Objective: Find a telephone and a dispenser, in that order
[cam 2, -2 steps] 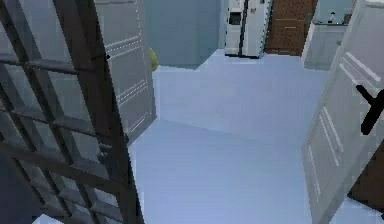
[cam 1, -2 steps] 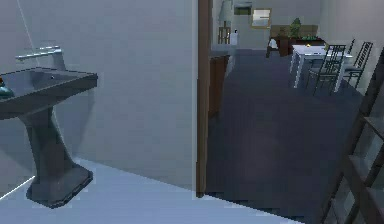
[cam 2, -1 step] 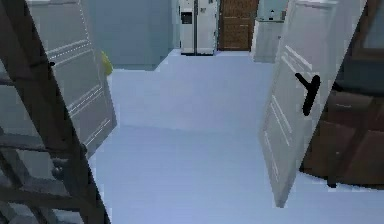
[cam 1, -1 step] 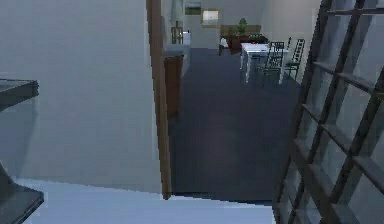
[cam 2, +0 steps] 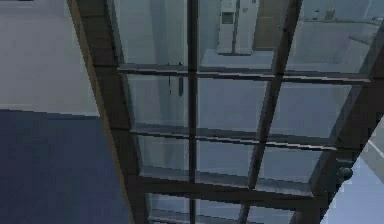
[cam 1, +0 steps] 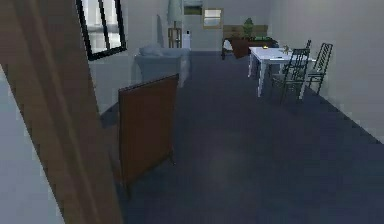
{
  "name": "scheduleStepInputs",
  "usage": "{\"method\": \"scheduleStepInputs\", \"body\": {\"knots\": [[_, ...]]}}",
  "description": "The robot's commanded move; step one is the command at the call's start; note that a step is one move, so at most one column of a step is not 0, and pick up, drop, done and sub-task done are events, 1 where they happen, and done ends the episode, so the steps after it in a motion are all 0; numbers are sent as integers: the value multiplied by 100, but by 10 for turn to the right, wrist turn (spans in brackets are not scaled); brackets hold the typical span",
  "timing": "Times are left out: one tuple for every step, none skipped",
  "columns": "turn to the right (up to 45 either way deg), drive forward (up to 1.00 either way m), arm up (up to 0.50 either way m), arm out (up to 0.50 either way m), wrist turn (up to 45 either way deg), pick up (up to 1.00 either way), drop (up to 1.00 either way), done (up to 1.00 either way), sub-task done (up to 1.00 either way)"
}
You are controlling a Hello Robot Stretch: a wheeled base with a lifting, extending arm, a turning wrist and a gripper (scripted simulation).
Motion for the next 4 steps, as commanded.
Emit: {"method": "scheduleStepInputs", "body": {"knots": [[-30, 0, 0, 0, 0, 0, 0, 0, 0], [0, 5, 0, 0, 0, 0, 0, 0, 0], [90, 0, 0, 0, 0, 0, 0, 0, 0], [0, 75, 0, 0, 0, 0, 0, 0, 0]]}}
